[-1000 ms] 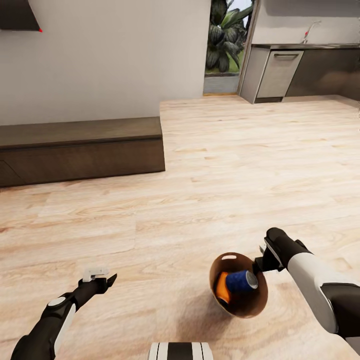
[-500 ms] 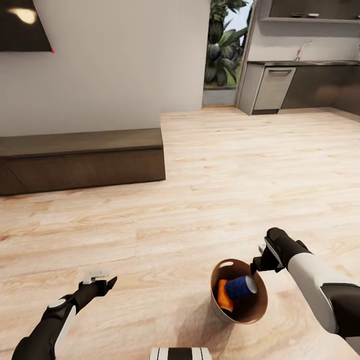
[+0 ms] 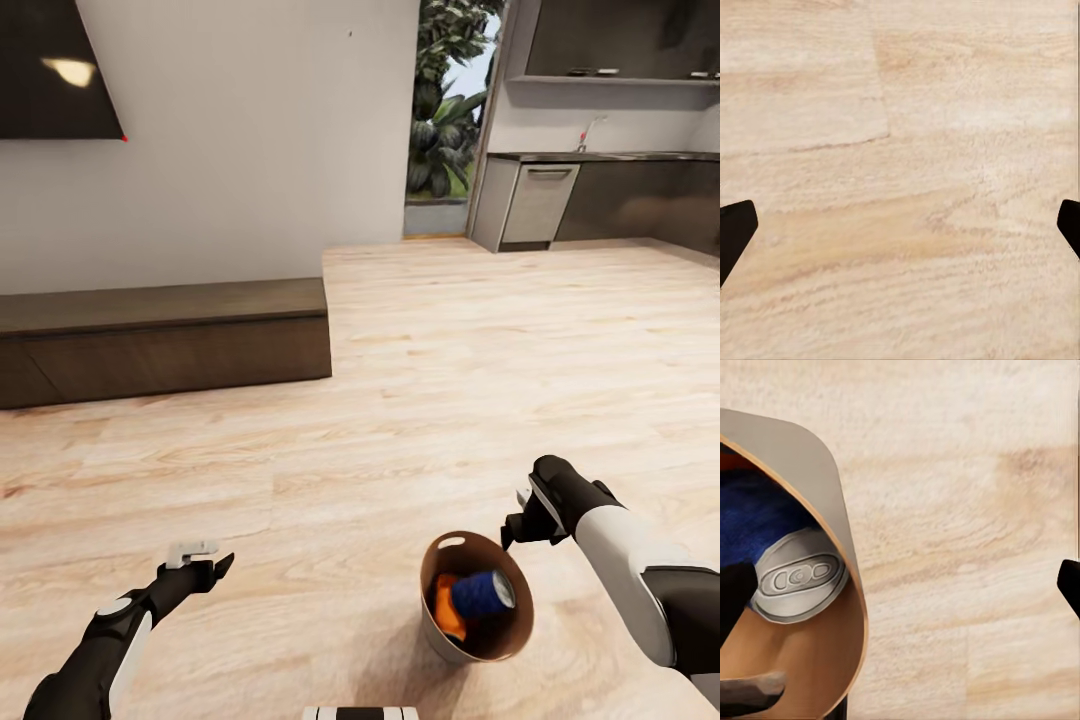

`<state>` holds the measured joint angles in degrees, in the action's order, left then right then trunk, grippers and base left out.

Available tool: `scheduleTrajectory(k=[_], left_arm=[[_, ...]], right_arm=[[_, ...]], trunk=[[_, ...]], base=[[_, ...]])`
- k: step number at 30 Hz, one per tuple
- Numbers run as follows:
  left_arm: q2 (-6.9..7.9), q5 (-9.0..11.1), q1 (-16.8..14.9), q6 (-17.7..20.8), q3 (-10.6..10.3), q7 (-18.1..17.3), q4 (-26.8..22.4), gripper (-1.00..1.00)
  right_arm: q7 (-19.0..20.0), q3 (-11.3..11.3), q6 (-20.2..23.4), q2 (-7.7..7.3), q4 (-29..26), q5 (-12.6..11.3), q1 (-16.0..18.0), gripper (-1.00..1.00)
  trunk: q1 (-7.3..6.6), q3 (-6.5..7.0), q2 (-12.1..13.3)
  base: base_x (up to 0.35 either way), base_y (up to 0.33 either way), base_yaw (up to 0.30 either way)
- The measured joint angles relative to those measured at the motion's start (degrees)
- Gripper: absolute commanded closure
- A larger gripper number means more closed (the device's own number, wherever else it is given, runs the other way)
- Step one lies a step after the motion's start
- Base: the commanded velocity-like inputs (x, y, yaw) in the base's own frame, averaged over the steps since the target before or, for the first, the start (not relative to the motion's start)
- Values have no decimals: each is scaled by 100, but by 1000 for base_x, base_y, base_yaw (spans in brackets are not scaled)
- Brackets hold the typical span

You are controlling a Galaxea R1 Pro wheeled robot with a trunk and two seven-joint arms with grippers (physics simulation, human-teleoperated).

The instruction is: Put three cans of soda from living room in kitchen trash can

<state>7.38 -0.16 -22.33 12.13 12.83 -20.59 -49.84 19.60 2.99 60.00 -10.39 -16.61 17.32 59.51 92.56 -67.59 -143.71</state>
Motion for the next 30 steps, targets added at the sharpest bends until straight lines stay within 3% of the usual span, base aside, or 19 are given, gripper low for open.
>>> scheduleTrajectory(k=[26,30], left_arm=[[0,-10,-7,8,-9,1,35,-100],[0,-10,-9,8,-9,-4,36,-100]], right_arm=[[31,-23,0,-68,-109,-20,-11,-100],[199,-24,0,-68,-507,-31,-30,-100]], trunk=[[-67,576,35],[-77,665,40]], base=[[0,0,0],[0,0,0]])
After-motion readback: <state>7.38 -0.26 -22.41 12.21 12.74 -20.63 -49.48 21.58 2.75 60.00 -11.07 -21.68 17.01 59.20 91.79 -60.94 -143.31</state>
